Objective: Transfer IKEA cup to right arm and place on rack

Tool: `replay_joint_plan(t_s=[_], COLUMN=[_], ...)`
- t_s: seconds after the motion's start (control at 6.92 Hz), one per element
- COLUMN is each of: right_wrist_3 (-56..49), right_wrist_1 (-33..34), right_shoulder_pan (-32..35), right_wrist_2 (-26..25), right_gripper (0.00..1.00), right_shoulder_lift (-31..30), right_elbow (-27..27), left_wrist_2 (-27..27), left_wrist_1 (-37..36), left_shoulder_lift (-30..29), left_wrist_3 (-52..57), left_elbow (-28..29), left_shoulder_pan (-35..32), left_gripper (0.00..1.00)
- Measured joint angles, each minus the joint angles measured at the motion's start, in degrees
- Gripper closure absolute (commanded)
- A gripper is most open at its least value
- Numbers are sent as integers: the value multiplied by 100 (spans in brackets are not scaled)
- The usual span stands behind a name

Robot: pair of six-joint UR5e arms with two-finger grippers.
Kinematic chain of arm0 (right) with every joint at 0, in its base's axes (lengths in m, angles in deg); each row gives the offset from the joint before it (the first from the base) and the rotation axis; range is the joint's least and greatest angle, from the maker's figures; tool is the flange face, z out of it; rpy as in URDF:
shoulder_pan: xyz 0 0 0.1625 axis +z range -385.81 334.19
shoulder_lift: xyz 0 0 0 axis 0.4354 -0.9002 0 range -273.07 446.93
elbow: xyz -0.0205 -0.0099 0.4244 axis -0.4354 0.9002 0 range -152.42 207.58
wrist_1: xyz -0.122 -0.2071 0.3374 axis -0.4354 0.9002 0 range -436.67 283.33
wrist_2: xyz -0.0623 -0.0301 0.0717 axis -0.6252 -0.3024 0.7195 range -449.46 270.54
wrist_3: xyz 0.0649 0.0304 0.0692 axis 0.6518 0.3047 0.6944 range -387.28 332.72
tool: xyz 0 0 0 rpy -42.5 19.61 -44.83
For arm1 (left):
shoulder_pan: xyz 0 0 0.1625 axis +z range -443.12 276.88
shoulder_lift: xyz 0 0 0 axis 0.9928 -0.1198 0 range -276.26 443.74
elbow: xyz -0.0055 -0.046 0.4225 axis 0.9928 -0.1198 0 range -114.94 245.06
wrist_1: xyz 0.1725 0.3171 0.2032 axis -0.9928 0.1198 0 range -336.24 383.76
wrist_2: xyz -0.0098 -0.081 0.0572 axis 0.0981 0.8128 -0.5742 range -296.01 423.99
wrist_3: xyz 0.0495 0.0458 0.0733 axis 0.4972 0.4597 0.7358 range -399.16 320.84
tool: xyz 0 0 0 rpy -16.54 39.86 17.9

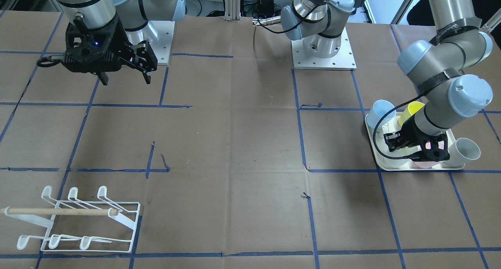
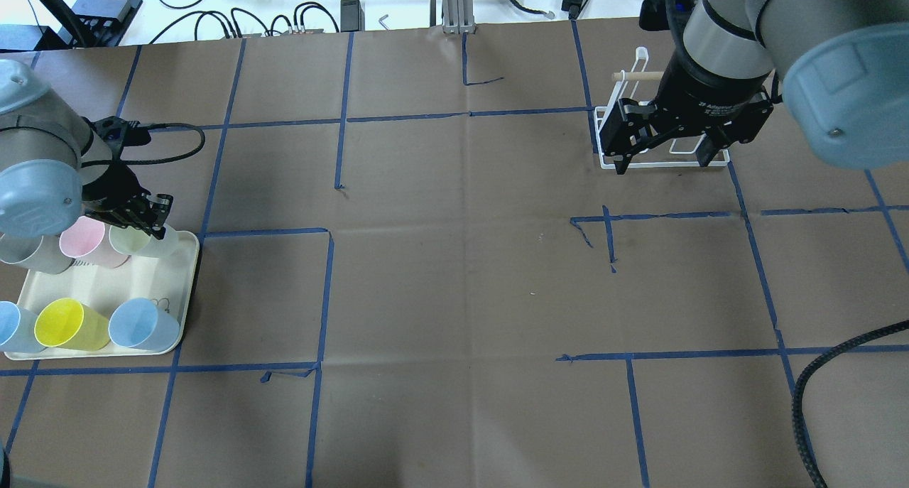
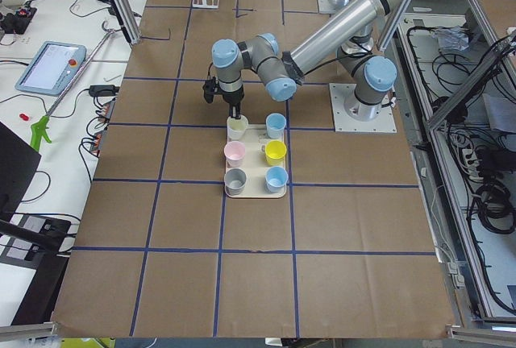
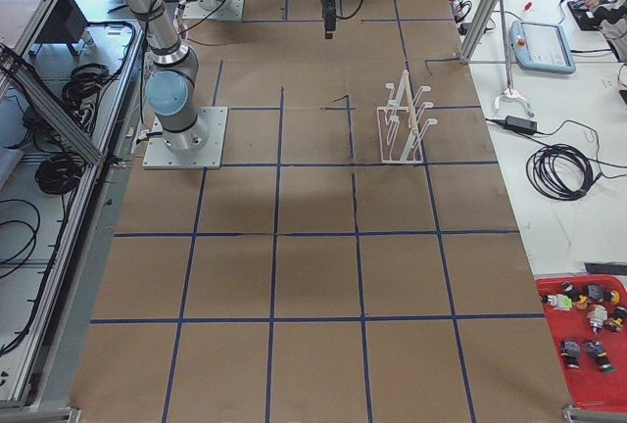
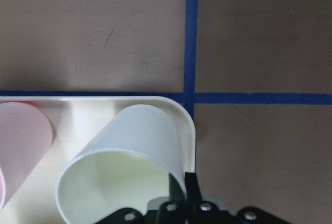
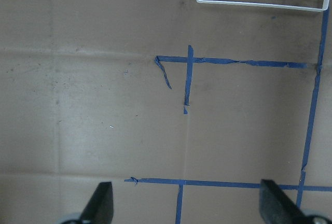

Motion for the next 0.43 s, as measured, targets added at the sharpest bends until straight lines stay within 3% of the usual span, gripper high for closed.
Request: replay_joint_plan(t_s=[0.43], right_wrist_3=[0], right_wrist_1=[-4], right_shoulder_pan=[0], right_wrist_2=[-3], right_gripper=[0], right_shoulder_lift=[-4], right_elbow=[-4], left_wrist_2=[149], left_wrist_1=[2080], left_shoulder_lift=[255], left_wrist_3=[-338], left_elbow=[1593], left_shoulder_pan=[-106], left_gripper=[100])
